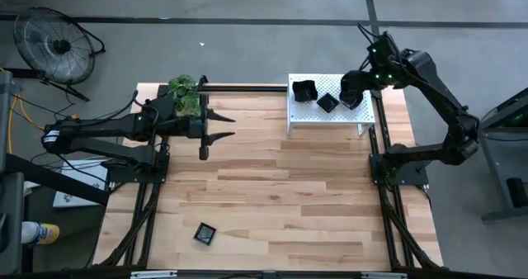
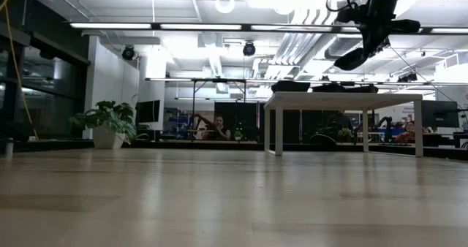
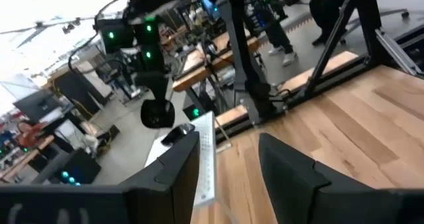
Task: Pick & Place Mini shaped plates
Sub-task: Stack the leaf-shaped plate on top of the leaf-shaped plate on the shelf
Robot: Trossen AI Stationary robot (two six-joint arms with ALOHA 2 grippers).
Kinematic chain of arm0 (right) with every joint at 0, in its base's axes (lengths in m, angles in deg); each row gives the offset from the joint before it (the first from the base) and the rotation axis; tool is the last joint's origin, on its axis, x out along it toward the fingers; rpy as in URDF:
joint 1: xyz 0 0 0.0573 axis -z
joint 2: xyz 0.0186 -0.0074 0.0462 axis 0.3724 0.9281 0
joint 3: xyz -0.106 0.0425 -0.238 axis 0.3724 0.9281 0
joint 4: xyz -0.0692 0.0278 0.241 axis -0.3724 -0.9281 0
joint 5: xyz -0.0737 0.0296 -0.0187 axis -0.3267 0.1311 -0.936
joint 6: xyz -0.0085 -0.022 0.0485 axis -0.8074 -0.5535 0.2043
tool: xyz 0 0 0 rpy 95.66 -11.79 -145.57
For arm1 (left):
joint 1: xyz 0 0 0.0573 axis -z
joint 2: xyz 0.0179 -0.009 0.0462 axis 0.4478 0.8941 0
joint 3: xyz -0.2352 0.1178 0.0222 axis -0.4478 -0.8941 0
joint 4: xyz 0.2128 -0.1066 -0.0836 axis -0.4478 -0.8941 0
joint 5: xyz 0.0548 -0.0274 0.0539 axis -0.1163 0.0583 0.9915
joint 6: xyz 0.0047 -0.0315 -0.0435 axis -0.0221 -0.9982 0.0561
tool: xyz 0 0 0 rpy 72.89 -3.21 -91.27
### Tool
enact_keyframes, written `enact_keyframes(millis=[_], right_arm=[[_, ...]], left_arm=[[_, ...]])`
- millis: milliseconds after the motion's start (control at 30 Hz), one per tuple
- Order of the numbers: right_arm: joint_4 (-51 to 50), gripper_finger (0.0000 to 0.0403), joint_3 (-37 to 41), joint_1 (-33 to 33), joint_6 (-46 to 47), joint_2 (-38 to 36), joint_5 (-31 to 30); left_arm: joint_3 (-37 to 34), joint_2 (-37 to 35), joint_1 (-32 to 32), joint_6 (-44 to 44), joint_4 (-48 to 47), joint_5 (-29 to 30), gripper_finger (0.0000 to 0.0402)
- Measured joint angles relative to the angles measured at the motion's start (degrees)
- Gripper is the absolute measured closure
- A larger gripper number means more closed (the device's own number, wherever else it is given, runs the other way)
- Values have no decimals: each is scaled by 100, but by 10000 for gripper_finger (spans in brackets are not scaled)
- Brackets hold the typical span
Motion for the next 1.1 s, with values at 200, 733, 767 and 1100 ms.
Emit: enact_keyframes(millis=[200, 733, 767, 1100], right_arm=[[-373, 403, -4, 29, 775, 84, -53], [-245, 402, -4, -856, 4949, 45, -992], [-105, 402, -6, -1005, 5282, 42, -1181], [259, 402, -6, -2018, 7629, 296, -2277]], left_arm=[[0, -139, 0, -15, -307, 2, 250], [0, -159, 0, -117, -404, 21, 250], [0, -159, 0, -152, -408, 17, 250], [0, -159, 0, -316, -419, 17, 250]])
